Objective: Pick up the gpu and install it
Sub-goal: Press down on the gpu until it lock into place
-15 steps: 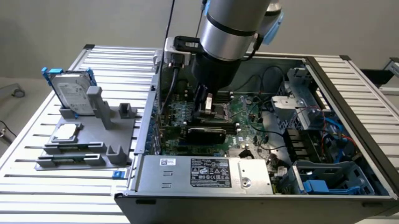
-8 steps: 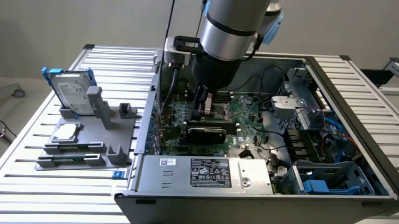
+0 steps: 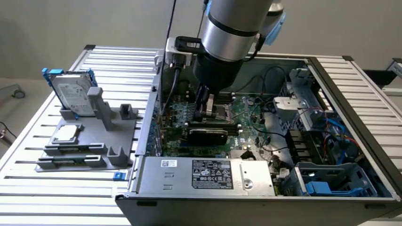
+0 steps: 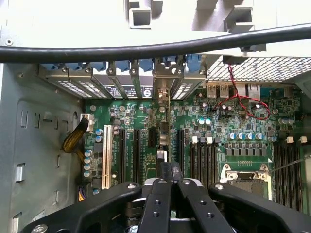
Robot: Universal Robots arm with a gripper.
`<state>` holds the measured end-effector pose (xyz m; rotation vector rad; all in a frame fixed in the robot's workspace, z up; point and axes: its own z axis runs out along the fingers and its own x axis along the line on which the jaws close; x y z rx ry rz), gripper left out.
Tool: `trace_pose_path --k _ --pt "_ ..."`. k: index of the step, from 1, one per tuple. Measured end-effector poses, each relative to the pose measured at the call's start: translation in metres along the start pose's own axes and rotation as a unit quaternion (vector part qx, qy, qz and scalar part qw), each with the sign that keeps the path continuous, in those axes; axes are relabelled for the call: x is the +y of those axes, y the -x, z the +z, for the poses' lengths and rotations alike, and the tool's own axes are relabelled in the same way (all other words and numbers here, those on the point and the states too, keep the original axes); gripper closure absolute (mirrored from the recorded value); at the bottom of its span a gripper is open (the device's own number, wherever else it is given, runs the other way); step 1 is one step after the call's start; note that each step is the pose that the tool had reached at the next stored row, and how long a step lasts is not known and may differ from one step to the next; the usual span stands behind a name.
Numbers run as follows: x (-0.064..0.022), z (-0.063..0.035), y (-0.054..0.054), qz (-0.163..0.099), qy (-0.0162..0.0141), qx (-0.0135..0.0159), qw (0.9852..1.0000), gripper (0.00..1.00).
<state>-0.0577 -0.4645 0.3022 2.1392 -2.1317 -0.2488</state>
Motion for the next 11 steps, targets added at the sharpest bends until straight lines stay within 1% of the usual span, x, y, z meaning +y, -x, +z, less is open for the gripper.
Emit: trace_pose_path --k 5,6,7,8,10,11 --pt "0.0 0.0 0.0 0.0 0.0 0.0001 1.0 0.89" --pt "0.0019 0.0008 0.001 0.0 -0.0022 0.0013 1.0 0.89" --pt "0.0059 0.0026 0.001 0.0 -0.0056 0.0015 1.0 0.89" --pt "0.0097 0.0048 0.002 0.0 -0.0083 0.0014 1.0 0.89" --pt "0.0175 0.0094 0.004 0.0 -0.0126 0.0016 0.9999 0.89" --pt "0.0193 0.0111 0.005 0.0 -0.0152 0.0016 0.9999 0.89"
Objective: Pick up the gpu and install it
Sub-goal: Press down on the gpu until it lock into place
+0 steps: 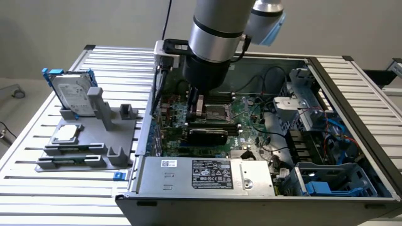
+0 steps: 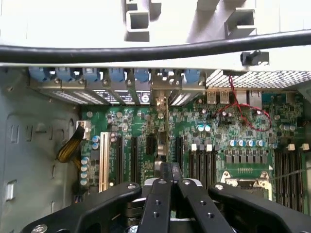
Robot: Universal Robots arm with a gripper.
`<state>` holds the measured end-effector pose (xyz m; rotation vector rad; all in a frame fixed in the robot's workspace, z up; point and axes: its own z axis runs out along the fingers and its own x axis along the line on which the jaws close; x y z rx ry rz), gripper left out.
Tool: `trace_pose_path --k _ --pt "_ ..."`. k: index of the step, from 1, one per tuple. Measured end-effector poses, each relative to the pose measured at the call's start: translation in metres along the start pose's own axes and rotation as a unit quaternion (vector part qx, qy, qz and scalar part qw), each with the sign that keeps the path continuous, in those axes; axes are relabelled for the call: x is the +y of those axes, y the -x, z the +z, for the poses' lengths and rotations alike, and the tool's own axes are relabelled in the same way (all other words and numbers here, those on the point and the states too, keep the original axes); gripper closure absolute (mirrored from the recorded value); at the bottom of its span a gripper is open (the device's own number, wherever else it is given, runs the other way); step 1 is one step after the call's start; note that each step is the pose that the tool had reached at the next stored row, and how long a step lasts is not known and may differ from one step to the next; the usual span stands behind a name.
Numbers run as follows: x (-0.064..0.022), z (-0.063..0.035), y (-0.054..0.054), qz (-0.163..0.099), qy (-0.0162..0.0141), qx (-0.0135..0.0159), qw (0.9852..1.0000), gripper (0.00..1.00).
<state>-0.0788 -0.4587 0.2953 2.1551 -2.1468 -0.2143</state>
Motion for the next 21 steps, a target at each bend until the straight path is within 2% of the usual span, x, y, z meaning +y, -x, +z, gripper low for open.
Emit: trace_pose_path --k 2,6,8,12,16,21 --pt "0.001 0.0023 0.003 -0.001 -0.0069 0.0001 1.0 0.89" --pt "0.0008 0.0051 0.007 -0.006 -0.0254 0.0012 0.9997 0.89" --pt "0.0006 0.0069 0.007 -0.008 -0.0309 0.0021 0.9995 0.89" --pt "-0.0003 0.0121 0.007 -0.01 -0.0356 0.0031 0.9993 0.89" --pt "-0.0013 0.0178 0.006 -0.011 -0.038 0.0038 0.9992 0.89" --pt "-0.002 0.0226 0.006 -0.011 -0.0424 0.0078 0.999 0.89"
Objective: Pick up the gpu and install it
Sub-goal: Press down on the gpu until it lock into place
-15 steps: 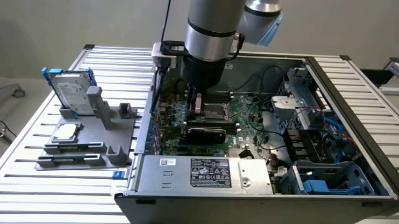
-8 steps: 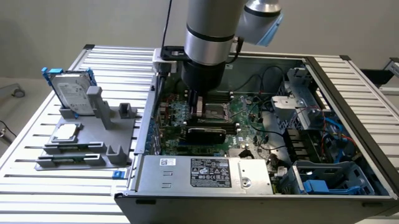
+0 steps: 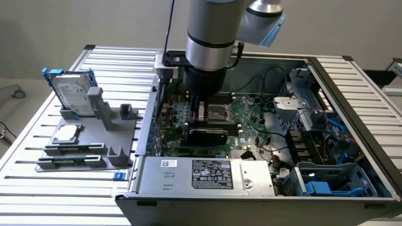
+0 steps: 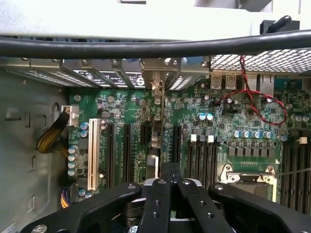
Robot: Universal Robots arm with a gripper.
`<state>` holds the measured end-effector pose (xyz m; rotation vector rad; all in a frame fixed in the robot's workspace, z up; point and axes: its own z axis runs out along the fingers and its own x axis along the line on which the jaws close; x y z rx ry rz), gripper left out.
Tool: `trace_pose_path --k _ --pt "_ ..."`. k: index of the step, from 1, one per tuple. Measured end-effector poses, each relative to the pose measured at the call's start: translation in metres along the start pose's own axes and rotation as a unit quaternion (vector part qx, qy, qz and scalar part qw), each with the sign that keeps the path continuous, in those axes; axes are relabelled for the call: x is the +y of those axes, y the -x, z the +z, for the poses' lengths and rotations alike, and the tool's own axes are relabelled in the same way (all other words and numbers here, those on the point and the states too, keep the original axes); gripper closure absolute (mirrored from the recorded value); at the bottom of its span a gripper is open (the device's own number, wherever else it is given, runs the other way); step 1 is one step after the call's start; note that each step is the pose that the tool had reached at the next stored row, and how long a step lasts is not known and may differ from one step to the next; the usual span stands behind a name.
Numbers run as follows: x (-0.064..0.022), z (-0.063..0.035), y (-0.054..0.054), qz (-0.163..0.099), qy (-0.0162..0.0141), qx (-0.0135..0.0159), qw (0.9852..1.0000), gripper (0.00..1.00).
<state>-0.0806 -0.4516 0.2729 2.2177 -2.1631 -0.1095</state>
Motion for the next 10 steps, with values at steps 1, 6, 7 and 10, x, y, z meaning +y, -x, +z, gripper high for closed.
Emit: trace_pose_path --k 1,6,7,10 --pt "-0.0001 0.0009 0.0 0.0 -0.001 0.0011 1.0 0.89" --pt "0.0 0.0023 0.0 0.0 -0.0019 0.0063 1.0 0.89" --pt "0.0003 0.0026 -0.0001 0.001 -0.0019 0.0068 1.0 0.89" --pt "0.0011 0.0033 0.0001 0.001 -0.0018 0.0075 1.0 0.89"
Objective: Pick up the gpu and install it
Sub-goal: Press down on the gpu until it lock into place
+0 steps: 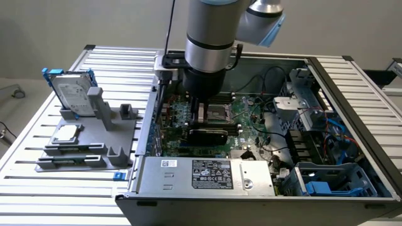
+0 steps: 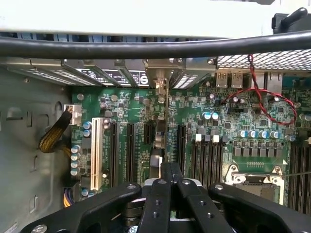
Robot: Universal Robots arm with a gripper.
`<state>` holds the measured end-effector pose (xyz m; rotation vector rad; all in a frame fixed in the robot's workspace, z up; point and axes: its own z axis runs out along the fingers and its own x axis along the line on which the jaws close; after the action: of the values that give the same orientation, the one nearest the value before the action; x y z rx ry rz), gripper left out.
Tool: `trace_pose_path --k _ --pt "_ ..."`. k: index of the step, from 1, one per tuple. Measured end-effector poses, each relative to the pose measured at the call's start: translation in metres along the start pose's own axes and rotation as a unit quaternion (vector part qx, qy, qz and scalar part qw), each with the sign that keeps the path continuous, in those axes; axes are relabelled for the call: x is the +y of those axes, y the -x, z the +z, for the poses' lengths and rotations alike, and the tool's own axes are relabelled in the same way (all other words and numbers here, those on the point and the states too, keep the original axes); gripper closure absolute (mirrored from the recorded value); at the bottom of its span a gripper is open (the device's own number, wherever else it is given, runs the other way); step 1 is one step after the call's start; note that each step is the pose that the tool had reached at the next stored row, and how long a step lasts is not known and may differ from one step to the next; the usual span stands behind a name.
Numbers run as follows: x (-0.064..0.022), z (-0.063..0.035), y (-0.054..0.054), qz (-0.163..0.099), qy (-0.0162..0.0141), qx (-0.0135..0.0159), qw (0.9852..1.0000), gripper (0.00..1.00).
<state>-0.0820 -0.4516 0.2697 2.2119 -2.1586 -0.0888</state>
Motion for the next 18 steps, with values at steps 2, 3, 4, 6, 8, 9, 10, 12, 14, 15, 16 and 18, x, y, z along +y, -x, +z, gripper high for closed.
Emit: trace_pose_path --k 2,3,4,6,8,9,10,12,14,15,16,18 --pt "0.0005 0.0005 0.0004 0.0 -0.0001 0.0 1.0 0.89" --pt "0.0006 0.0008 0.0006 0.0 -0.0001 0.0001 1.0 0.89" --pt "0.0006 0.001 0.0009 0.0 -0.0001 0.0002 1.0 0.89" --pt "0.0006 0.0014 0.0012 0.0 -0.0001 0.0009 1.0 0.89" --pt "0.0005 0.002 0.0015 0.0 0.0 0.0019 1.0 0.89" --pt "0.0003 0.0028 0.0016 0.0 -0.0003 0.002 1.0 0.89" --pt "0.0004 0.0033 0.0015 0.0 -0.0002 0.0027 1.0 0.89" --pt "0.0004 0.004 0.0015 0.0 -0.0002 0.004 1.0 0.89" --pt "0.0004 0.0046 0.0015 0.0 -0.0001 0.0054 1.0 0.89" --pt "0.0003 0.0051 0.0014 0.0 -0.0001 0.0059 1.0 0.89" --pt "0.0003 0.0054 0.0015 0.0 -0.0002 0.0064 1.0 0.89" --pt "0.0003 0.0058 0.0015 0.0 -0.0003 0.0068 1.0 0.89"
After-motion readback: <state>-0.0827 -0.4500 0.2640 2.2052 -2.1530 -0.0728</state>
